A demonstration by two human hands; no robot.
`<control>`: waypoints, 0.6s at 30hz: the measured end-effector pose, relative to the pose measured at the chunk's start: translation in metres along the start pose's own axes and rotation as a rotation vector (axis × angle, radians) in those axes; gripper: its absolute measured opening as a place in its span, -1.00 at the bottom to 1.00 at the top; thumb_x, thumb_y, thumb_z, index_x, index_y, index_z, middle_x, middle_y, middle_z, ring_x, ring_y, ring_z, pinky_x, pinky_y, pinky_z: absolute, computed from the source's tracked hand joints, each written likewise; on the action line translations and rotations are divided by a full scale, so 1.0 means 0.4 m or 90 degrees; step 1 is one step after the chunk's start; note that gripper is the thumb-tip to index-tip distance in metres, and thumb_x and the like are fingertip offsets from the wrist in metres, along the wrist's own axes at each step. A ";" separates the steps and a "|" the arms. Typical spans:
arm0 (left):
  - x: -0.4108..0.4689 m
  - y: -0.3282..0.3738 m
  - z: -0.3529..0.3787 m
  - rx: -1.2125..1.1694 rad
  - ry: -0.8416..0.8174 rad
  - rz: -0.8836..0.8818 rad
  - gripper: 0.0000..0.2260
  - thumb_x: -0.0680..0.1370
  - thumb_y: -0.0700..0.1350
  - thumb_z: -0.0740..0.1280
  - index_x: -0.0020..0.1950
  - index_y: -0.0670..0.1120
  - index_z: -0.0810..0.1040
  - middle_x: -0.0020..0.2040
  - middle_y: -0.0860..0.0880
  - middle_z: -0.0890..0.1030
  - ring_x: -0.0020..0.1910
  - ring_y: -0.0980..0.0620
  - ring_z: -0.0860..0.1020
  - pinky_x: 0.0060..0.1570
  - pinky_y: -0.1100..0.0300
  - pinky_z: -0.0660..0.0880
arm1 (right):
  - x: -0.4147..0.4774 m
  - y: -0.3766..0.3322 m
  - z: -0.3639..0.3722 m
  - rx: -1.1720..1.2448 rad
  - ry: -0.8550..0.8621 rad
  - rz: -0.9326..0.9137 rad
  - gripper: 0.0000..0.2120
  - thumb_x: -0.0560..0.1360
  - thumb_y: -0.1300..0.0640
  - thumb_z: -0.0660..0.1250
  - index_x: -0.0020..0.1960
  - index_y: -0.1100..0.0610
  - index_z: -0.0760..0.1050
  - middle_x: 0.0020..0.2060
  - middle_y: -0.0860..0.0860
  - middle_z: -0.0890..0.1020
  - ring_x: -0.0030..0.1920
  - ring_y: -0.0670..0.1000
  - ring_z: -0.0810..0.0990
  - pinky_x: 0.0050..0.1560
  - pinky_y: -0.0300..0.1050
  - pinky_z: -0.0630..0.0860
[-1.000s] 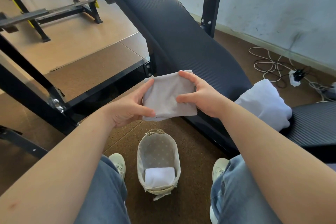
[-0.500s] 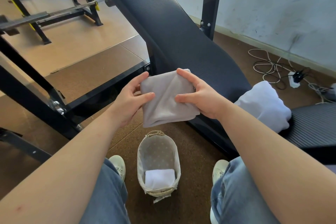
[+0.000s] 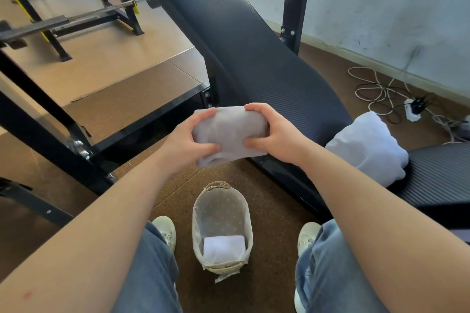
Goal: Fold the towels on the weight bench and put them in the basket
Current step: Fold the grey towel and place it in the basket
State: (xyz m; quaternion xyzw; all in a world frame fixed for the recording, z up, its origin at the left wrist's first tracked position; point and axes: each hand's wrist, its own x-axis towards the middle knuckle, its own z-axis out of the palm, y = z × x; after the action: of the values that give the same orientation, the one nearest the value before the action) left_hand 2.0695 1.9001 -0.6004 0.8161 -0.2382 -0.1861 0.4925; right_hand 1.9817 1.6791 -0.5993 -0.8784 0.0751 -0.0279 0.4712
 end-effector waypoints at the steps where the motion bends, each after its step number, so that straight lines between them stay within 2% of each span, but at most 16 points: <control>1: 0.003 -0.004 0.001 0.047 -0.001 0.008 -0.29 0.45 -0.20 0.54 0.52 0.16 0.36 0.37 0.07 0.40 0.26 0.02 0.47 0.05 0.26 0.52 | 0.000 0.003 0.000 -0.033 -0.005 0.005 -0.31 0.46 0.15 0.54 0.45 -0.21 0.31 0.24 -0.08 0.45 0.18 0.01 0.49 0.09 -0.11 0.53; 3: 0.006 -0.016 0.009 0.115 0.017 0.035 -0.24 0.44 -0.18 0.55 0.54 0.18 0.31 0.41 0.07 0.39 0.29 0.02 0.44 0.00 0.37 0.42 | 0.001 0.005 0.005 -0.076 0.024 -0.006 -0.29 0.46 0.22 0.54 0.47 -0.14 0.32 0.26 -0.07 0.48 0.21 0.00 0.47 0.09 -0.21 0.48; 5: 0.006 -0.024 0.013 0.150 0.059 0.051 -0.28 0.46 -0.17 0.54 0.53 0.18 0.31 0.40 0.05 0.41 0.26 0.03 0.45 -0.07 0.43 0.38 | 0.005 0.010 0.012 -0.082 0.070 -0.022 -0.39 0.51 0.27 0.49 0.45 -0.08 0.38 0.25 -0.08 0.52 0.21 -0.03 0.48 0.02 -0.41 0.41; 7: 0.004 -0.023 0.014 0.165 0.108 0.051 -0.34 0.48 -0.16 0.53 0.49 0.15 0.34 0.35 0.04 0.44 0.19 0.04 0.47 -0.17 0.45 0.36 | 0.007 0.011 0.012 -0.081 0.095 -0.021 -0.48 0.54 0.28 0.46 0.42 -0.05 0.45 0.21 -0.10 0.54 0.19 -0.06 0.48 -0.02 -0.50 0.37; 11: 0.001 -0.014 0.013 0.167 0.157 0.041 -0.44 0.48 -0.12 0.55 0.40 0.08 0.40 0.26 0.03 0.49 0.07 0.08 0.49 -0.22 0.44 0.35 | 0.018 0.014 0.002 -0.085 0.099 -0.001 -0.53 0.54 0.20 0.48 0.39 -0.06 0.50 0.29 -0.01 0.46 0.23 -0.02 0.43 0.12 -0.34 0.44; 14: 0.003 -0.013 0.008 0.180 0.176 0.045 -0.51 0.48 -0.03 0.55 0.36 0.01 0.50 0.22 0.00 0.50 0.11 0.08 0.46 -0.05 0.30 0.46 | 0.018 0.011 -0.010 -0.034 0.071 0.022 -0.54 0.54 0.18 0.49 0.40 -0.02 0.50 0.35 -0.03 0.40 0.27 -0.03 0.40 0.11 -0.39 0.40; 16: 0.007 -0.011 0.001 0.166 0.194 0.046 -0.53 0.48 0.02 0.54 0.34 -0.03 0.53 0.26 0.00 0.44 0.19 0.05 0.42 0.12 0.18 0.48 | 0.017 0.009 -0.016 0.041 0.065 0.030 -0.57 0.56 0.19 0.46 0.40 0.03 0.49 0.29 -0.04 0.53 0.25 -0.02 0.51 0.20 -0.21 0.54; 18: 0.011 -0.006 -0.003 0.079 0.199 0.039 -0.56 0.52 0.05 0.49 0.34 -0.05 0.53 0.26 0.04 0.49 0.19 0.06 0.47 0.12 0.19 0.51 | 0.018 0.003 -0.019 0.160 0.049 0.062 -0.61 0.59 0.16 0.41 0.39 0.06 0.49 0.22 -0.01 0.61 0.23 0.00 0.59 0.26 0.00 0.60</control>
State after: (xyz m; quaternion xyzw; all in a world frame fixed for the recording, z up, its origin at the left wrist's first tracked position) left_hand 2.0742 1.8996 -0.6020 0.8565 -0.1945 -0.0271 0.4774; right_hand 1.9879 1.6711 -0.5963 -0.8060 0.1313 -0.0476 0.5751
